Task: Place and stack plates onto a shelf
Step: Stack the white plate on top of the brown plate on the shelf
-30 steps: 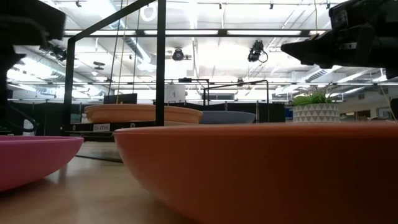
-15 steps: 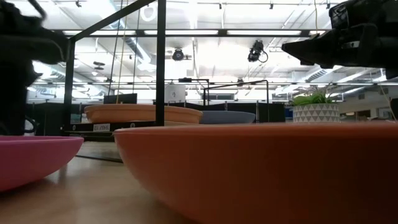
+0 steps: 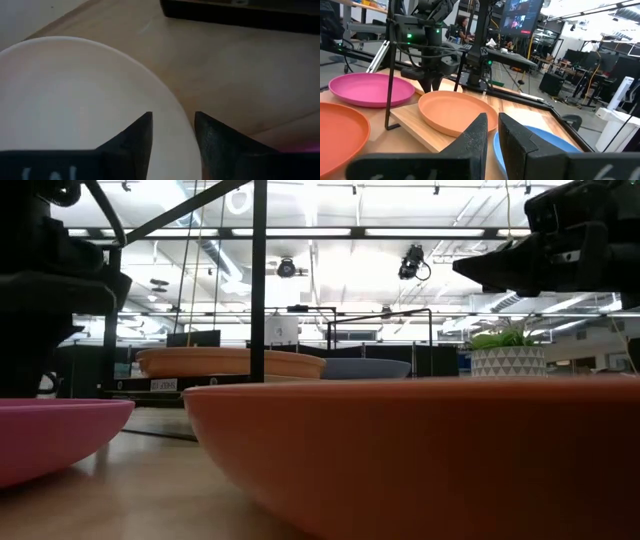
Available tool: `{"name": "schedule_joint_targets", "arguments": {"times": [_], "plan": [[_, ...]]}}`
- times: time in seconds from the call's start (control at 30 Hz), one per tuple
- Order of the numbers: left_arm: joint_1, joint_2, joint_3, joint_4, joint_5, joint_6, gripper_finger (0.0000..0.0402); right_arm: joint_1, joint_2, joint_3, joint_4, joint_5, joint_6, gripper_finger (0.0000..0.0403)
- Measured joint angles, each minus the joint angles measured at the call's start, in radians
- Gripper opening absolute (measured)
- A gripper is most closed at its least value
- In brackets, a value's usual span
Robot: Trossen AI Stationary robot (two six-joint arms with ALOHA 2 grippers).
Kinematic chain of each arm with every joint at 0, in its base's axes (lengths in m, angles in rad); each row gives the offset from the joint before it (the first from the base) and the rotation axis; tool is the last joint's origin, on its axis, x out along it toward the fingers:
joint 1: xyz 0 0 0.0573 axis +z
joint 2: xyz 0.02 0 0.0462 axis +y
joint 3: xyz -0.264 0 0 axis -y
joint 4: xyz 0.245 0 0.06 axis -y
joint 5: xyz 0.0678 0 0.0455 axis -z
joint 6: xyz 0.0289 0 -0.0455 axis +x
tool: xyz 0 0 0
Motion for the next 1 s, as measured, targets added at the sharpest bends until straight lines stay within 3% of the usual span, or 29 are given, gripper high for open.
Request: {"name": "schedule_joint_targets", "arguments": {"times": [0.5,0.77,1.0], "plan": [[0.021,-0.002,0.004,0.016,0.055,-0.005,0.0015,0.001,0.0,0.0,-0.003,0.0,0.015,0.0053],[0.021,-0.093,0.006,-0.006,0.063,-0.003,0.0011,0.001,0.0,0.0,-0.001,0.0,0.015,0.0053],[-0.007,-0.262,0.036,0.007,0.135,0.073,0.0011,0.001,0.0,0.0,-0.001,0.0,0.016,0.0053]]}}
